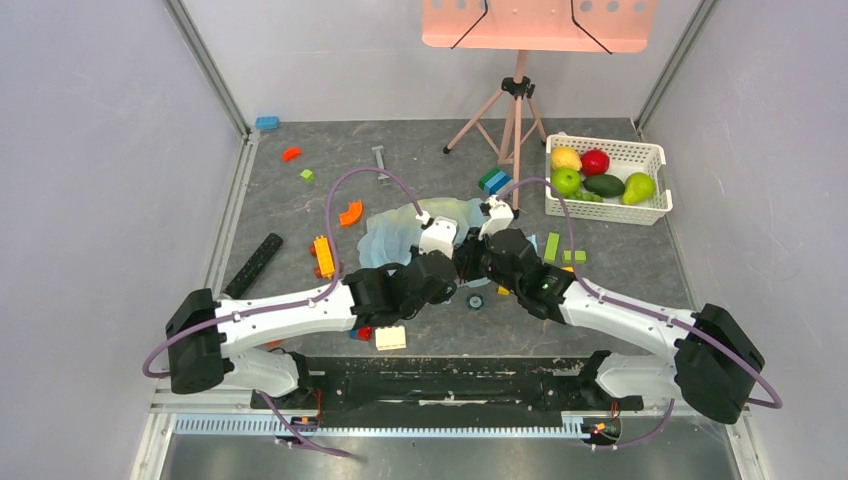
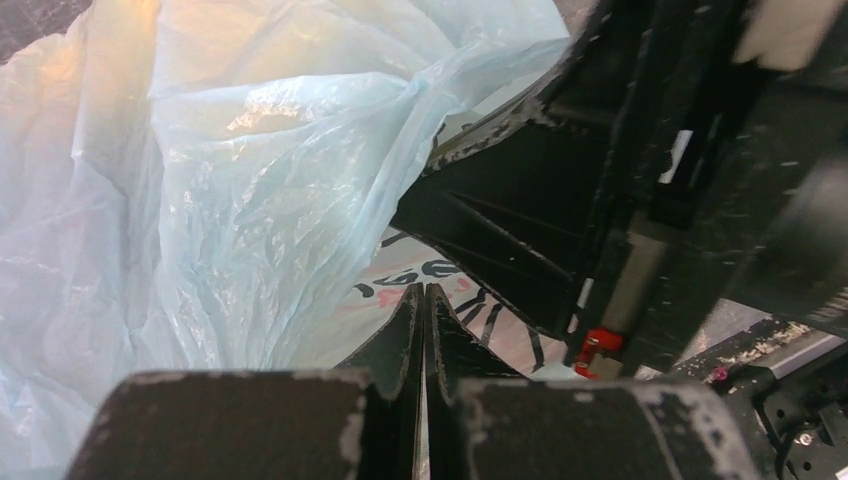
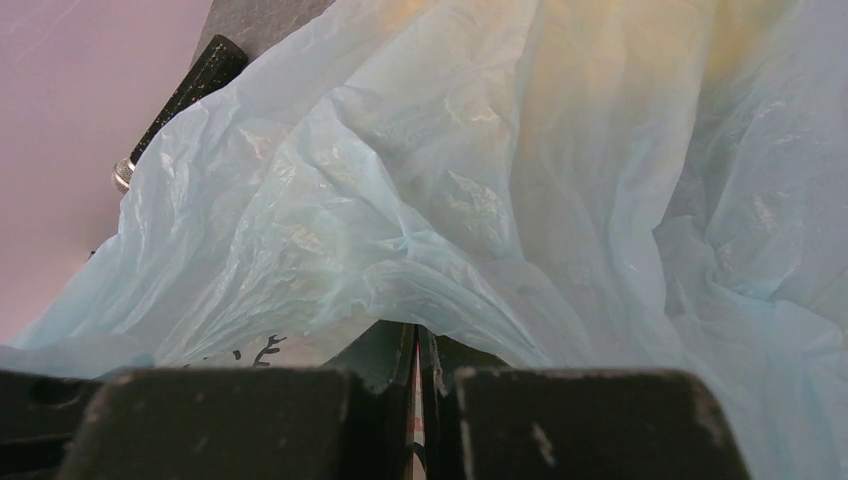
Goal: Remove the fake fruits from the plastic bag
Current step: Adjust the plastic bag at the center of the board.
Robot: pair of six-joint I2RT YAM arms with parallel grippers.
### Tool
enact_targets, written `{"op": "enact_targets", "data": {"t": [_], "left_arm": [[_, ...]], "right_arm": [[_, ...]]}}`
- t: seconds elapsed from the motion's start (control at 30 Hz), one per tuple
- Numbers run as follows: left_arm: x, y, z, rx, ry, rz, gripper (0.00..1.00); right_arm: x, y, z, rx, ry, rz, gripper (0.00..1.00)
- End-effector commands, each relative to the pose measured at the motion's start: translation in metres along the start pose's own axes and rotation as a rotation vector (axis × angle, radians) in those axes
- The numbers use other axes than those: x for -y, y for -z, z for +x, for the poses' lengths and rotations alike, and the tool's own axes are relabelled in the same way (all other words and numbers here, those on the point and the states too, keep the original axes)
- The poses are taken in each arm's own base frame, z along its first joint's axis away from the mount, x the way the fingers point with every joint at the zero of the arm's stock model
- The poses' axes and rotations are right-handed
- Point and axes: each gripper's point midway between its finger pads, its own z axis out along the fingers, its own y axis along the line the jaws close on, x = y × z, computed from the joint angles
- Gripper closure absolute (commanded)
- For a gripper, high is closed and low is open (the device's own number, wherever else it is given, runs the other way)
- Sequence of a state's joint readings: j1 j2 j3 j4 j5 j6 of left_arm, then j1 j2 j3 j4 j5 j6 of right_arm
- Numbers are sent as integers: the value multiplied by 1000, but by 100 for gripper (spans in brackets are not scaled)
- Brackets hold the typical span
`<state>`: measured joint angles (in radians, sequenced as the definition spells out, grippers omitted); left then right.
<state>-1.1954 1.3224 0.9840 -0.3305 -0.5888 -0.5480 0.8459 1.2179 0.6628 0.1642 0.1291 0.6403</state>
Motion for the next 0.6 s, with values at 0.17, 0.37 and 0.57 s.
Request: {"op": "enact_targets", "data": {"t": [0.17,0.37,0.57], "left_arm": [[-19,-17,4,32,78,-75,98],[-35,-32,9,49,69,-150,98],[-55,-39,2,103,42,-247,98]], "right_arm": [[-2,7,-19,76,-12,-4,100],[13,6,-18,84,8,67,100],[45,2,-22,91,81,247,100]]}}
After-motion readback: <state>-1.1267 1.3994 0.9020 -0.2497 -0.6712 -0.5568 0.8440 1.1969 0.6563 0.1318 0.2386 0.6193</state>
